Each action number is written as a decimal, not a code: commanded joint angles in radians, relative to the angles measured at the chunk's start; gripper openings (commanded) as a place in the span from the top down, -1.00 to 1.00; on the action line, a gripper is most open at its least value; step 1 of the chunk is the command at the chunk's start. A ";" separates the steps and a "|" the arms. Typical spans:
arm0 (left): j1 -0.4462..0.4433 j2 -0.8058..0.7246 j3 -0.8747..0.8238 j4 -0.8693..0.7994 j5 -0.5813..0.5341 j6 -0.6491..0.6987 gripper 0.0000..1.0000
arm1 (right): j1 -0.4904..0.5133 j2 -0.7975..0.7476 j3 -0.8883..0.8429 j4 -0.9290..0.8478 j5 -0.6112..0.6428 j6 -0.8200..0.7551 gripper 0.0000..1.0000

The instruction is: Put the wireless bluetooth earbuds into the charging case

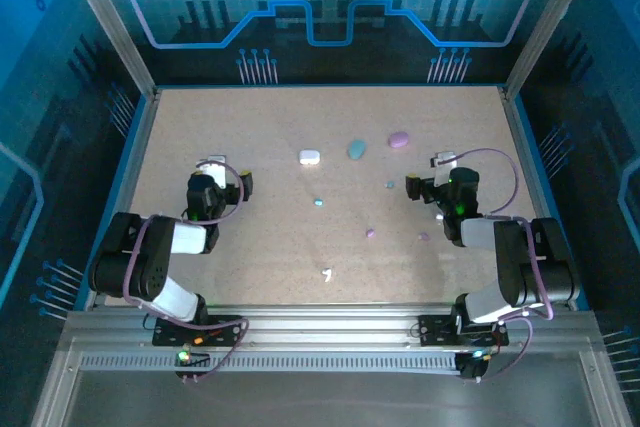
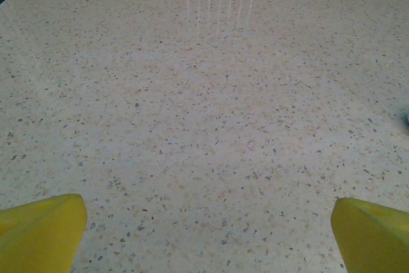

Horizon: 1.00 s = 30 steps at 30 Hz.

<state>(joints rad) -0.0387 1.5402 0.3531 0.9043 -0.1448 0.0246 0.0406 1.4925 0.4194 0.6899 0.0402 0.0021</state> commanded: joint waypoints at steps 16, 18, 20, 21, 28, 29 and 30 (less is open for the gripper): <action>0.028 0.012 0.027 0.026 0.010 -0.034 -0.98 | -0.004 0.011 0.022 0.048 -0.035 -0.004 -1.00; 0.028 0.011 0.027 0.025 0.010 -0.034 -0.98 | -0.007 0.010 0.019 0.049 -0.040 -0.003 -1.00; 0.028 0.011 0.027 0.026 0.010 -0.034 -0.98 | -0.006 0.009 0.019 0.049 -0.040 -0.003 -1.00; 0.029 0.012 0.027 0.026 0.011 -0.033 -0.98 | -0.007 0.010 0.019 0.049 -0.040 -0.003 -1.00; 0.028 0.011 0.022 0.035 0.015 -0.032 -0.98 | 0.006 0.009 0.022 0.047 -0.026 -0.014 -1.00; 0.028 0.008 0.015 0.048 0.027 -0.028 -0.98 | 0.011 0.000 0.035 0.015 -0.027 -0.021 -1.00; 0.027 0.002 0.008 0.053 0.031 -0.028 -0.98 | 0.018 -0.008 0.048 -0.012 -0.014 -0.026 -1.00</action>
<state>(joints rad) -0.0204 1.5402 0.3531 0.9054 -0.1406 -0.0006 0.0406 1.4925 0.4213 0.6868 0.0154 -0.0013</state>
